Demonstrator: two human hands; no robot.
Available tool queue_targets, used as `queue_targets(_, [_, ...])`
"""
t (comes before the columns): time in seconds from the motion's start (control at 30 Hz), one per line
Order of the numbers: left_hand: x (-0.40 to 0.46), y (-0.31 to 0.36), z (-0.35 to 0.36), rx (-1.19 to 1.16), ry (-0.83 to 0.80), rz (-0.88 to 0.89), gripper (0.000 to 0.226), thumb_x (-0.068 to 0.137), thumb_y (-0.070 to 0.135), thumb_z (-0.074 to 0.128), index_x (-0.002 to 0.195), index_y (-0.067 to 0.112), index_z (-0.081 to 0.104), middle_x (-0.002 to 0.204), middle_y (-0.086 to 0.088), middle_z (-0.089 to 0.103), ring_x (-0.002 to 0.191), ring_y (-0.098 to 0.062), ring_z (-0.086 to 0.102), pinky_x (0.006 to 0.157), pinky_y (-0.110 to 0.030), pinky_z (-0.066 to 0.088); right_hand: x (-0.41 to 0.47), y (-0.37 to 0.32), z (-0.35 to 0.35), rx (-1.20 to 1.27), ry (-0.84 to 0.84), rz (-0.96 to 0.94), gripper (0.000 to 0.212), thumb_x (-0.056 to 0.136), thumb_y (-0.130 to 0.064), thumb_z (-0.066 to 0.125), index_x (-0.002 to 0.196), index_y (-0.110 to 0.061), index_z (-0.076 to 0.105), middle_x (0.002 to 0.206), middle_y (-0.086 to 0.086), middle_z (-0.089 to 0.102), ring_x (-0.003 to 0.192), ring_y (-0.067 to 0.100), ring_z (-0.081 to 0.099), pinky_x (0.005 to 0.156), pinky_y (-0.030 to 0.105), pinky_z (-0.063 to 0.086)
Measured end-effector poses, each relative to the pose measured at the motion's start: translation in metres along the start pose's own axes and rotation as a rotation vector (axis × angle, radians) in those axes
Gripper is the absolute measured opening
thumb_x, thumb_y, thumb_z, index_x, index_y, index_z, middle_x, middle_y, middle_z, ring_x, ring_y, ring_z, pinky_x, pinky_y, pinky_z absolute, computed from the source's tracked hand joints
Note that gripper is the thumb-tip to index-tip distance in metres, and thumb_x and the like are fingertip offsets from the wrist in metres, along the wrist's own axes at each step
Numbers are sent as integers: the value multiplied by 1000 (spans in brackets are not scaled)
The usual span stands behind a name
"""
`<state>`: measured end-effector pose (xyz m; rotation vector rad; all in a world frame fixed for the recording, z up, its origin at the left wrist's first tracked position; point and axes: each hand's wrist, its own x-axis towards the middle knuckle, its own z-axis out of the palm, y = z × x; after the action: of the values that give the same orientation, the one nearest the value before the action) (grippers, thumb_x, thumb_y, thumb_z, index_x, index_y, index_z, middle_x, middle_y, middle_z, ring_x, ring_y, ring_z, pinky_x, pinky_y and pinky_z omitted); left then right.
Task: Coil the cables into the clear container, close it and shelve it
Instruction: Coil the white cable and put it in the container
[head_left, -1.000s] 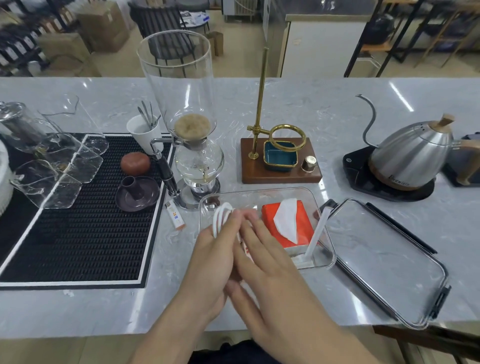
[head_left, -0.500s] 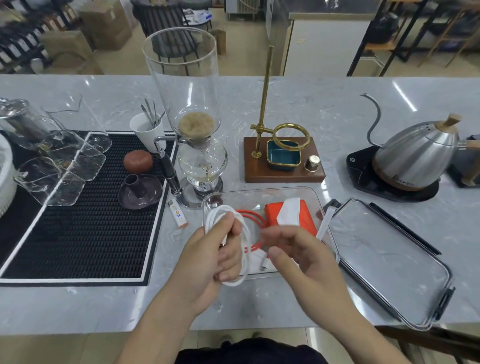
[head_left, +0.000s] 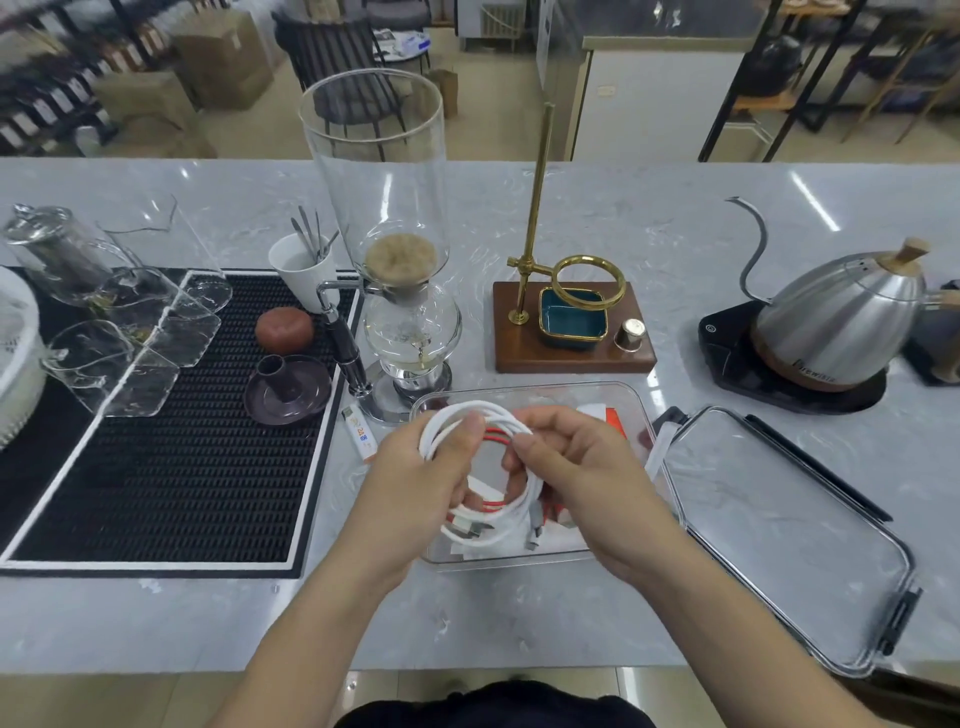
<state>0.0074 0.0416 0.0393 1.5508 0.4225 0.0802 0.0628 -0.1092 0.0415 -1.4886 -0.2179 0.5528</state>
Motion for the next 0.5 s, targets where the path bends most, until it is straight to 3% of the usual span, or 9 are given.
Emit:
queue_targets(0.07, [11, -3, -2, 143, 57, 76, 19, 97, 28, 55, 98, 10, 62, 61, -2, 51, 47, -8, 50, 51, -18, 46, 12, -4, -3, -68, 32, 12, 15, 95, -1, 57, 107, -6, 65, 71, 8, 71, 58, 21, 65, 53, 30, 52])
queue_targets(0.17, [28, -7, -2, 405, 53, 135, 10, 100, 23, 50, 102, 16, 58, 79, 1, 63, 61, -2, 62, 63, -28, 50, 32, -3, -10, -234, 84, 33, 15, 93, -4, 60, 105, -10, 67, 75, 10, 76, 66, 27, 70, 70, 43, 58])
queue_targets(0.23, [40, -11, -1, 614, 29, 124, 13, 100, 24, 47, 103, 15, 55, 86, 0, 65, 74, -6, 61, 69, -32, 46, 44, 1, -13, -371, 99, 49, 14, 93, -7, 62, 104, -14, 67, 77, 9, 77, 68, 24, 72, 69, 39, 57])
queue_targets(0.37, [66, -24, 2, 1000, -29, 58, 25, 99, 33, 46, 104, 10, 54, 101, -10, 63, 95, -30, 59, 69, -34, 38, 65, 15, -13, -599, 114, 52, 11, 91, -8, 60, 97, -16, 65, 72, 9, 76, 38, -4, 54, 43, 12, 38])
queue_targets(0.43, [72, -23, 8, 1152, -72, 6, 28, 100, 33, 47, 103, 6, 53, 105, -16, 62, 98, -34, 59, 68, -33, 37, 75, 23, -12, -689, 126, 62, 12, 88, -7, 60, 94, -16, 66, 70, 9, 75, 45, -1, 56, 47, 19, 41])
queue_targets(0.5, [75, -19, 12, 1318, -117, 4, 26, 100, 28, 49, 100, 3, 56, 106, -18, 63, 99, -34, 60, 69, -34, 39, 83, 30, -9, -759, 135, 75, 12, 84, -6, 60, 90, -15, 66, 76, 10, 74, 68, 15, 66, 62, 28, 50])
